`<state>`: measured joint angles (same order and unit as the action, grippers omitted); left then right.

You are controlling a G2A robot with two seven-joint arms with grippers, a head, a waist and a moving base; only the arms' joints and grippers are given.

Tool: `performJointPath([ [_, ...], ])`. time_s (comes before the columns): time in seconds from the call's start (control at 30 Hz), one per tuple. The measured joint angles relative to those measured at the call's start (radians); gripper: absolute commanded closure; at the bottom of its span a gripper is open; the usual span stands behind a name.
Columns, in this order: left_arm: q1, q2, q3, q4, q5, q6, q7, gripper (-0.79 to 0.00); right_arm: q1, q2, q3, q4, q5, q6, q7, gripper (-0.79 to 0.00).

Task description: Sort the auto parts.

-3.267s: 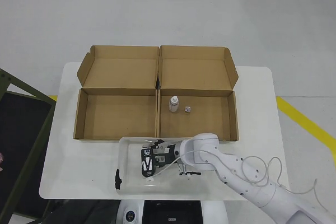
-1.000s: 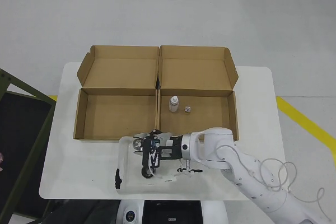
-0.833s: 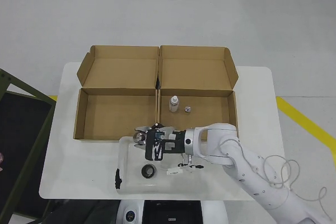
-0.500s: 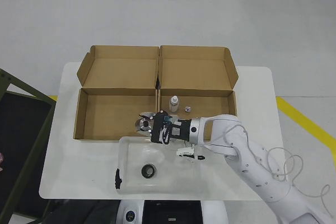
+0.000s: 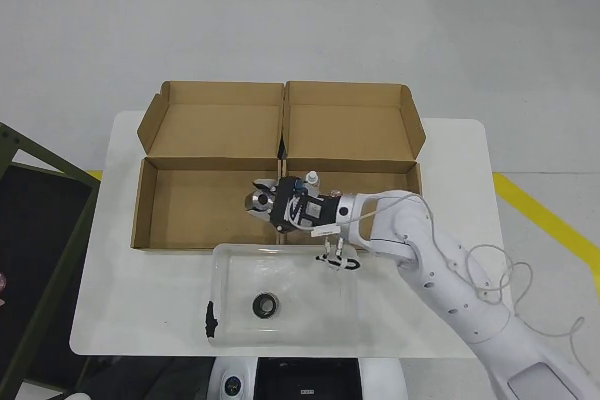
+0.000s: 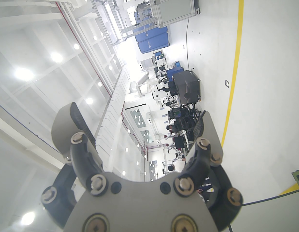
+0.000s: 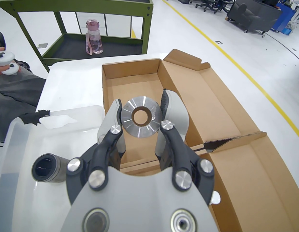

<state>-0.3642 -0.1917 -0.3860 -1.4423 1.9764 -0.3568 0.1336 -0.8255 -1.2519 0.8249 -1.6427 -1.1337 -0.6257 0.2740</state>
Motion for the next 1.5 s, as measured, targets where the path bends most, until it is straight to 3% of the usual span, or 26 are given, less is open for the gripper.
performJointPath([
  [0.87, 0.000, 0.000, 0.000, 0.000, 0.000, 0.000, 0.000, -0.785, 0.214, -0.129, -0.234, 0.283, -0.075, 0.083, 0.125, 0.000],
  [1.5, 0.000, 0.000, 0.000, 0.000, 0.000, 0.000, 0.000, -0.785, 0.318, -0.207, -0.278, 0.477, -0.099, 0.069, 0.141, 0.000],
])
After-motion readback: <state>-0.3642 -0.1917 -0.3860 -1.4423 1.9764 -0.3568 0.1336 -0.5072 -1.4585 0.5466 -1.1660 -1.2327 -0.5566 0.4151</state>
